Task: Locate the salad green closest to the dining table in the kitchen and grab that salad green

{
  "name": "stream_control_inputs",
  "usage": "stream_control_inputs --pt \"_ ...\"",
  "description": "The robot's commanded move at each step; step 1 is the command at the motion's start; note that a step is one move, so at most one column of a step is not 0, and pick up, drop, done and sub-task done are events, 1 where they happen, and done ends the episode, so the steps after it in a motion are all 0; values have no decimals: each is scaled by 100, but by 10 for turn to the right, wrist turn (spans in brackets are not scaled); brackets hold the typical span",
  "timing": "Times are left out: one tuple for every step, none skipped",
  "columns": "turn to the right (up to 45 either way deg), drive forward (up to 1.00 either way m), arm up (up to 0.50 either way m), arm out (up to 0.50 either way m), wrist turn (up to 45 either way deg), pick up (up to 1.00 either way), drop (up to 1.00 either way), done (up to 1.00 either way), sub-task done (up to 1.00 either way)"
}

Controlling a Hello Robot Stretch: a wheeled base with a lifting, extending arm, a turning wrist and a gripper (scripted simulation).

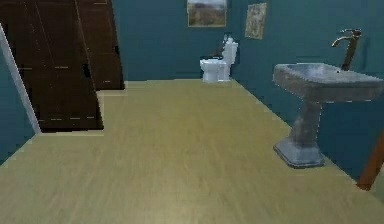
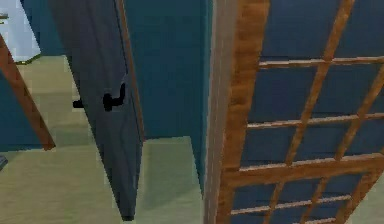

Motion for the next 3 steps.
stream_control_inputs --pt "150 0 0 0 0 0 0 0 0" --pt "0 95 0 0 0 0 0 0 0" --pt "450 0 0 0 0 0 0 0 0"
